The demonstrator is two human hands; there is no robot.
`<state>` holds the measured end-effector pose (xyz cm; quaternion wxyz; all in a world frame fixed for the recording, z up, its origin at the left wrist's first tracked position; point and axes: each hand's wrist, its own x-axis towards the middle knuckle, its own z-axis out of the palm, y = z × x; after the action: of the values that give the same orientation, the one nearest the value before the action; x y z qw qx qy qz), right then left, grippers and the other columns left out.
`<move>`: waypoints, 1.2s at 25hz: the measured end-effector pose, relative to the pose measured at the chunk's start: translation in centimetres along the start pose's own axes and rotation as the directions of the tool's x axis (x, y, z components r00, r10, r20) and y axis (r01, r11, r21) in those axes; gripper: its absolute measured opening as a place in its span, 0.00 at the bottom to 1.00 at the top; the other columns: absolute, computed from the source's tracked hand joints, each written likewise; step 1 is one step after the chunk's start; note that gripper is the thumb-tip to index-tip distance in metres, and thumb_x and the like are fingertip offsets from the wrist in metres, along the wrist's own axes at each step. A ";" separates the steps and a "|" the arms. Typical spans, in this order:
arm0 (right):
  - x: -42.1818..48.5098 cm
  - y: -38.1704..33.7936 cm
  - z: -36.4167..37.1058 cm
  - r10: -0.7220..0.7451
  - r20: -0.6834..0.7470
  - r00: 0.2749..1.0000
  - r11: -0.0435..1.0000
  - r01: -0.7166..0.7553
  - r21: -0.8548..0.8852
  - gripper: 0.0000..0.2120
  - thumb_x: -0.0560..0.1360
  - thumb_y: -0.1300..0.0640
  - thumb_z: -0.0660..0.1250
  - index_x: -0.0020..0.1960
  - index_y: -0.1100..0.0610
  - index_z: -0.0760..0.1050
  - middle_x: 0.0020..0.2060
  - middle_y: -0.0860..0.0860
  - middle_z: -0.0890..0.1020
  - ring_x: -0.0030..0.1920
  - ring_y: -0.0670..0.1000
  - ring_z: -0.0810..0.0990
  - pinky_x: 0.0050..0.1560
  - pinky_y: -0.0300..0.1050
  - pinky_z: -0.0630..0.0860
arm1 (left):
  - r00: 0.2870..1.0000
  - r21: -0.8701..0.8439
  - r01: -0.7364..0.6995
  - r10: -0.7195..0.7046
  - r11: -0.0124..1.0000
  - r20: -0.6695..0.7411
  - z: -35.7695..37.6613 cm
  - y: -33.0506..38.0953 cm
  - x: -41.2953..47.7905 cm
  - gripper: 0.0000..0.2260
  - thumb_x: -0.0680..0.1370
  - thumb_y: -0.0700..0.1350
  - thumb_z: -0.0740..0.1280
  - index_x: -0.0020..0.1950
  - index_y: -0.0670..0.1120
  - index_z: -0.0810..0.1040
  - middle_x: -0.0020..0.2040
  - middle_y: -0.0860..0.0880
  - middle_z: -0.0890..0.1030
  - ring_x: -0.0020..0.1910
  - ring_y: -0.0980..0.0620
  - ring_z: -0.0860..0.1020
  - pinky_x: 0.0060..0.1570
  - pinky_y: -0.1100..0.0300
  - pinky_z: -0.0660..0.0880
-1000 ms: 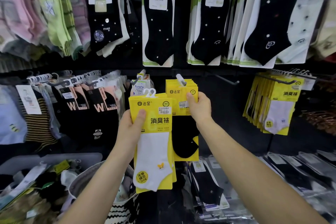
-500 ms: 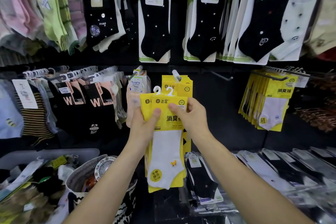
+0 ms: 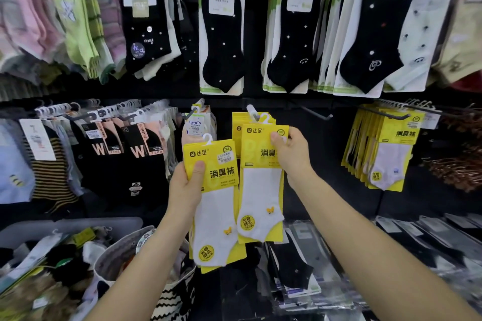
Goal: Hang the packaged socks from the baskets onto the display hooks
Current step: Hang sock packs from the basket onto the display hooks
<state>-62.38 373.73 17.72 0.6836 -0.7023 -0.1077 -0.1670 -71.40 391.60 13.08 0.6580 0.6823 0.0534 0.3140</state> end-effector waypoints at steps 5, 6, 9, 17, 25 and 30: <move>1.5 0.4 2.5 0.003 -0.005 1.000 0.994 -0.004 -0.108 0.04 0.77 0.55 0.63 0.44 0.52 0.70 0.38 0.47 0.76 0.43 0.51 0.77 0.45 0.50 0.76 | 0.998 0.066 -0.056 0.055 0.996 0.008 -1.4 0.7 0.3 0.12 0.80 0.47 0.60 0.56 0.39 0.75 0.53 0.42 0.81 0.51 0.44 0.80 0.53 0.46 0.77; 1.7 0.4 2.6 0.008 -0.013 1.000 0.992 -0.009 -0.129 0.04 0.77 0.55 0.63 0.45 0.54 0.71 0.38 0.48 0.76 0.43 0.52 0.76 0.44 0.50 0.75 | 0.998 0.061 -0.065 0.064 0.996 0.014 -1.3 0.9 0.4 0.12 0.80 0.47 0.60 0.56 0.39 0.75 0.53 0.42 0.81 0.51 0.44 0.81 0.53 0.46 0.78; 1.9 0.4 2.3 0.044 -0.033 0.999 0.974 -0.050 -0.221 0.08 0.76 0.52 0.65 0.51 0.55 0.71 0.43 0.50 0.77 0.48 0.54 0.79 0.48 0.52 0.76 | 0.998 0.035 -0.056 0.055 0.998 0.012 -0.8 1.3 0.5 0.13 0.80 0.47 0.60 0.57 0.40 0.75 0.53 0.42 0.81 0.51 0.45 0.81 0.52 0.47 0.78; -4.3 0.9 1.7 -0.073 0.139 0.988 0.993 0.085 -0.085 0.17 0.65 0.46 0.75 0.45 0.51 0.71 0.38 0.44 0.77 0.37 0.40 0.75 0.36 0.34 0.71 | 0.987 0.001 -0.131 0.130 0.991 0.093 2.8 1.4 -1.1 0.08 0.80 0.43 0.60 0.46 0.54 0.77 0.43 0.56 0.82 0.39 0.63 0.81 0.36 0.70 0.76; -4.3 1.0 -0.6 -0.022 0.094 0.995 0.998 0.027 -0.054 0.04 0.73 0.54 0.70 0.42 0.49 0.75 0.41 0.47 0.83 0.42 0.46 0.81 0.41 0.40 0.78 | 0.977 -0.025 -0.169 0.171 0.985 0.129 4.2 1.0 -1.6 0.11 0.82 0.42 0.56 0.47 0.53 0.75 0.40 0.62 0.83 0.40 0.65 0.81 0.37 0.71 0.75; -2.5 0.7 -1.6 0.054 0.018 0.998 0.999 -0.054 0.004 0.04 0.77 0.57 0.65 0.43 0.50 0.73 0.45 0.52 0.82 0.44 0.49 0.81 0.42 0.44 0.79 | 0.995 0.005 -0.095 0.095 0.996 -0.012 2.3 -0.1 -0.4 0.09 0.82 0.46 0.56 0.47 0.49 0.75 0.42 0.55 0.81 0.40 0.58 0.80 0.36 0.68 0.75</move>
<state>-64.58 372.25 16.09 0.6886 -0.7047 -0.0950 -0.1420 -70.59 389.45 12.98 0.6406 0.6836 0.0257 0.3488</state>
